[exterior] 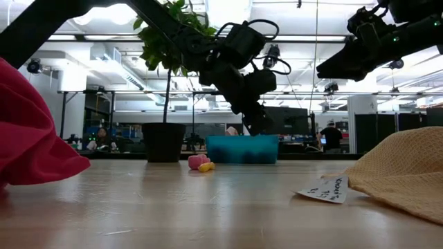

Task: Pick and placing Produce into tupperware
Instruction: Put the red raspberry into the blue bin, then put the bottom pink peach into the blue bin

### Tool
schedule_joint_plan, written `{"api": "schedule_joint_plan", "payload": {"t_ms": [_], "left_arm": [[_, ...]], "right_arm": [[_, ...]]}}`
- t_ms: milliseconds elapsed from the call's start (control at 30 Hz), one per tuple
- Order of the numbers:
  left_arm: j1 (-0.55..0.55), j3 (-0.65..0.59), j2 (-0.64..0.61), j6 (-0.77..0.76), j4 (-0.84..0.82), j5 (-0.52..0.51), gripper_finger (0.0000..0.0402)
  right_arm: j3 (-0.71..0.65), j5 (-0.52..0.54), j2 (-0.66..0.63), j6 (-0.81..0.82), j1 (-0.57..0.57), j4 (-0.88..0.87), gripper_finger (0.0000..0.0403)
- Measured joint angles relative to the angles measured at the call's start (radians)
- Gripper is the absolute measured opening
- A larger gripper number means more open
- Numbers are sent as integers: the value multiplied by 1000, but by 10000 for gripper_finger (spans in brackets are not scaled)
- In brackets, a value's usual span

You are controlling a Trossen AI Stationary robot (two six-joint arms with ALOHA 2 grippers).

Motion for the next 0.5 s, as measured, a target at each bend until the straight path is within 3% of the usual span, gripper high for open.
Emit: {"api": "schedule_joint_plan", "payload": {"t_ms": [267,500], "left_arm": [[0,0,-1,1,-6,7,97],[0,-1,-2,1,-6,48,169]], "right_arm": [[0,0,0,0,0,0,226],[-2,0,0,0,0,0,226]]}}
